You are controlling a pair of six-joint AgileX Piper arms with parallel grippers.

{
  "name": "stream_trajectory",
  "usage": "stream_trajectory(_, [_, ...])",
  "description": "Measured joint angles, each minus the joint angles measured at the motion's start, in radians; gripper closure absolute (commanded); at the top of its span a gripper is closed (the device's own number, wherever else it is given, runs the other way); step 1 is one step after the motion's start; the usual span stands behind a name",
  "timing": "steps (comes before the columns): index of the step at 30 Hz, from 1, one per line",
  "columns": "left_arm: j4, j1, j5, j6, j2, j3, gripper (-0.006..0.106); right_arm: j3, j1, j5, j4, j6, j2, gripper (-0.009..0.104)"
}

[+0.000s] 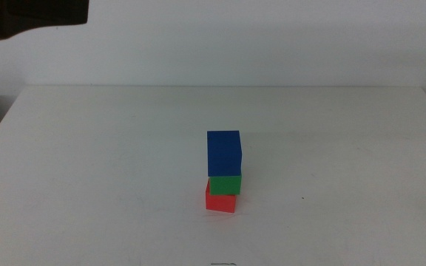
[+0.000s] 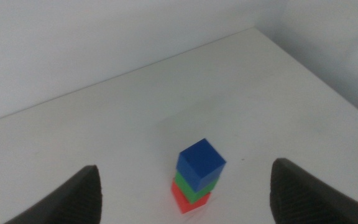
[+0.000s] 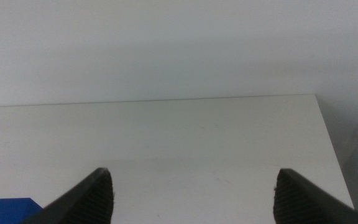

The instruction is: Stack red cubes first, then green, then blue cubes in a specific spot.

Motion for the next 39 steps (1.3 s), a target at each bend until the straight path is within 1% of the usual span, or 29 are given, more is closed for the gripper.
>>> stream_trajectory(2, [0.025,0.000,-0.004,0.000,-0.002,0.002,0.009,0.000,0.000,-0.001,0.000,0.000,0.000,0.028])
stream_trajectory(3, [0.056,0.000,-0.013,-0.002,-0.007,0.007,0.009,0.000,0.000,-0.001,0.000,0.000,0.000,0.029])
stream_trajectory(6, [0.192,0.000,-0.087,-0.053,-0.051,0.048,0.009,0.000,0.000,-0.001,0.000,0.000,0.000,0.029])
stream_trajectory(8, [0.284,0.000,-0.165,-0.120,-0.102,0.103,0.009,0.000,0.000,-0.001,0.000,0.000,0.000,0.029])
stream_trajectory(13, [0.469,0.000,-0.399,-0.263,-0.248,0.276,0.009,0.000,0.000,-0.001,0.000,-0.001,-0.001,0.029])
stream_trajectory(19, [0.600,0.000,-0.618,-0.439,-0.388,0.474,0.009,0.000,0.000,-0.001,-0.001,-0.001,-0.001,0.029])
stream_trajectory(24, [0.622,0.000,-0.637,-0.478,-0.405,0.528,0.009,0.000,0.000,-0.002,-0.001,-0.001,-0.001,0.029])
stream_trajectory(33, [0.631,0.000,-0.637,-0.486,-0.405,0.530,0.009,0.005,0.000,-0.013,-0.013,-0.001,-0.001,0.029])
stream_trajectory(35, [0.626,0.000,-0.637,-0.486,-0.406,0.530,0.009,0.031,0.000,-0.064,-0.019,-0.001,-0.010,0.029])
stream_trajectory(39, [0.587,0.000,-0.636,-0.486,-0.428,0.530,0.009,0.149,0.000,-0.234,-0.019,-0.001,-0.065,0.029])
